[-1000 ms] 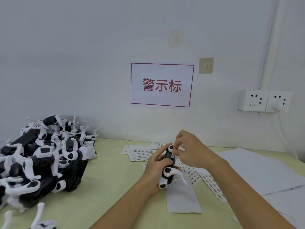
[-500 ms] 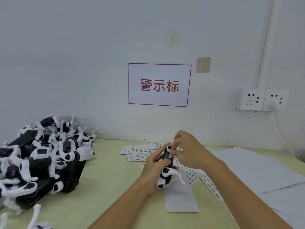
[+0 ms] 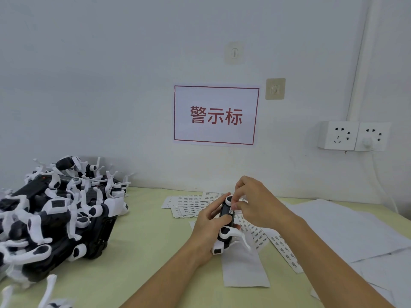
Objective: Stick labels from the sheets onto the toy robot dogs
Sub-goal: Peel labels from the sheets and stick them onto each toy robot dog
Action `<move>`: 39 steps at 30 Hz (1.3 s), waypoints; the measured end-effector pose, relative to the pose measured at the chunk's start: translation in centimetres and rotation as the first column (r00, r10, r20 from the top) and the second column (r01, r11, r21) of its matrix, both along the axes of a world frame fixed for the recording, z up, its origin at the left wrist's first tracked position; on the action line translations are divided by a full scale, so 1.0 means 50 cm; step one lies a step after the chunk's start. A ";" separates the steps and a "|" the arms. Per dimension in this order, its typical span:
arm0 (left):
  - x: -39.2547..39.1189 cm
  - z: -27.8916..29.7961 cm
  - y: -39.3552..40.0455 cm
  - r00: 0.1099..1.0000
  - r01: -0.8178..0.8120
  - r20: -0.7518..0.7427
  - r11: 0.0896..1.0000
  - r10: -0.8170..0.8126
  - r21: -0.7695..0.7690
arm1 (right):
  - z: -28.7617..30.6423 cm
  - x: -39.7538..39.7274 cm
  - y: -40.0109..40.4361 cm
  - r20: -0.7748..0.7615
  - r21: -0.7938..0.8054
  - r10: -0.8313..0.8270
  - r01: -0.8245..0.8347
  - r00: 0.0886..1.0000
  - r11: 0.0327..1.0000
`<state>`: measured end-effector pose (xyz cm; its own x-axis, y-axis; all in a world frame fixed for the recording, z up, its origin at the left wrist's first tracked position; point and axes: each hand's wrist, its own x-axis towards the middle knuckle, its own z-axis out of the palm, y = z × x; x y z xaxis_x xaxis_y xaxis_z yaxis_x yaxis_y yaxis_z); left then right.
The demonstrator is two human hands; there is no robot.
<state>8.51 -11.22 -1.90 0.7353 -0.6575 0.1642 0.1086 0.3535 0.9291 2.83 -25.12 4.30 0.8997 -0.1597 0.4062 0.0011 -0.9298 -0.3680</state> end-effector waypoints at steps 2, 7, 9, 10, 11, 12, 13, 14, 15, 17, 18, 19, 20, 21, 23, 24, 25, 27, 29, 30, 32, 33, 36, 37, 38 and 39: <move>0.000 0.000 0.000 1.000 -0.006 0.012 1.000 0.006 0.005 | -0.001 0.000 0.000 0.001 0.015 0.007 -0.007 1.000 1.000; 0.002 -0.003 -0.002 0.998 -0.047 0.052 0.999 0.046 0.019 | -0.001 -0.001 0.002 0.001 0.028 0.008 -0.008 1.000 1.000; 0.002 -0.005 -0.002 0.995 -0.067 0.078 0.997 0.064 0.034 | 0.000 -0.002 0.004 0.001 0.015 0.004 -0.004 1.000 1.000; 0.002 -0.005 -0.002 0.993 -0.077 0.093 0.996 0.072 0.044 | 0.000 -0.003 0.004 0.000 0.007 0.002 -0.002 1.000 1.000; 0.002 -0.005 -0.002 0.991 -0.085 0.107 0.995 0.079 0.053 | 0.000 -0.004 0.005 -0.002 -0.003 0.000 0.000 1.000 1.000; 0.001 -0.005 -0.002 0.990 -0.090 0.118 0.994 0.083 0.058 | 0.001 -0.005 0.005 -0.004 -0.014 -0.002 0.002 1.000 1.000; 0.000 -0.005 -0.002 0.988 -0.093 0.128 0.994 0.084 0.061 | 0.001 -0.006 0.006 -0.005 -0.028 -0.004 0.004 1.000 1.000; -0.001 -0.004 -0.002 0.987 -0.095 0.137 0.994 0.085 0.062 | 0.002 -0.006 0.006 -0.007 -0.043 -0.006 0.006 1.000 0.999; -0.002 -0.003 -0.002 0.986 -0.096 0.145 0.993 0.086 0.065 | 0.002 -0.006 0.007 -0.008 -0.056 -0.007 0.007 1.000 0.998; -0.002 -0.003 -0.001 0.985 -0.097 0.146 0.993 0.086 0.065 | 0.003 -0.006 0.009 -0.006 -0.069 -0.007 0.007 1.000 0.998; -0.002 -0.003 -0.002 0.986 -0.096 0.143 0.993 0.086 0.065 | 0.003 -0.006 0.009 -0.002 -0.068 -0.007 0.007 1.000 0.998; -0.001 -0.004 -0.003 0.986 -0.099 0.140 0.993 0.089 0.065 | 0.003 -0.006 0.010 0.002 -0.064 -0.006 0.006 1.000 0.998; -0.001 -0.005 -0.003 0.986 -0.104 0.137 0.992 0.095 0.064 | 0.002 -0.006 0.010 0.005 -0.058 -0.006 0.006 1.000 0.998; 0.000 -0.006 -0.003 0.986 -0.109 0.136 0.992 0.100 0.062 | 0.002 -0.007 0.010 0.006 -0.054 -0.006 0.006 1.000 0.999; 0.000 -0.006 -0.004 0.986 -0.112 0.134 0.992 0.103 0.057 | 0.001 -0.008 0.010 0.008 -0.061 -0.005 0.006 1.000 0.998; 0.000 -0.006 -0.004 0.986 -0.110 0.131 0.992 0.102 0.054 | 0.001 -0.008 0.010 0.009 -0.067 -0.005 0.005 1.000 0.998; 0.000 -0.006 -0.005 0.987 -0.109 0.127 0.993 0.102 0.051 | 0.000 -0.008 0.010 0.010 -0.071 -0.004 0.005 1.000 0.997; 0.000 -0.005 -0.005 0.986 -0.115 0.125 0.992 0.108 0.049 | 0.000 -0.008 0.011 0.012 -0.073 -0.004 0.005 1.000 0.997; -0.002 -0.004 -0.005 0.984 -0.126 0.133 0.991 0.119 0.052 | -0.001 -0.008 0.011 0.013 -0.071 -0.005 0.006 1.000 0.997; -0.002 -0.003 -0.006 0.983 -0.131 0.134 0.990 0.123 0.052 | -0.001 -0.008 0.012 0.013 -0.072 -0.006 0.007 1.000 0.997; -0.003 -0.004 -0.007 0.983 -0.139 0.130 0.989 0.132 0.051 | -0.001 -0.007 0.012 0.013 -0.070 -0.005 0.006 1.000 0.998; -0.004 -0.004 -0.007 0.982 -0.143 0.130 0.988 0.135 0.051 | -0.001 -0.007 0.013 0.014 -0.069 -0.005 0.006 1.000 0.998; -0.003 -0.002 -0.008 0.983 -0.143 0.125 0.988 0.136 0.051 | -0.001 -0.005 0.012 0.021 -0.063 -0.006 0.007 1.000 0.998; -0.002 -0.002 -0.008 0.983 -0.142 0.124 0.989 0.135 0.048 | -0.002 -0.005 0.011 0.025 -0.052 -0.002 0.003 1.000 0.999; -0.002 -0.002 -0.008 0.982 -0.143 0.127 0.989 0.136 0.047 | -0.002 -0.005 0.010 0.028 -0.037 0.004 -0.003 1.000 0.999; -0.003 -0.002 -0.009 0.982 -0.146 0.131 0.988 0.139 0.046 | -0.002 -0.006 0.008 0.031 -0.022 0.008 -0.007 0.999 1.000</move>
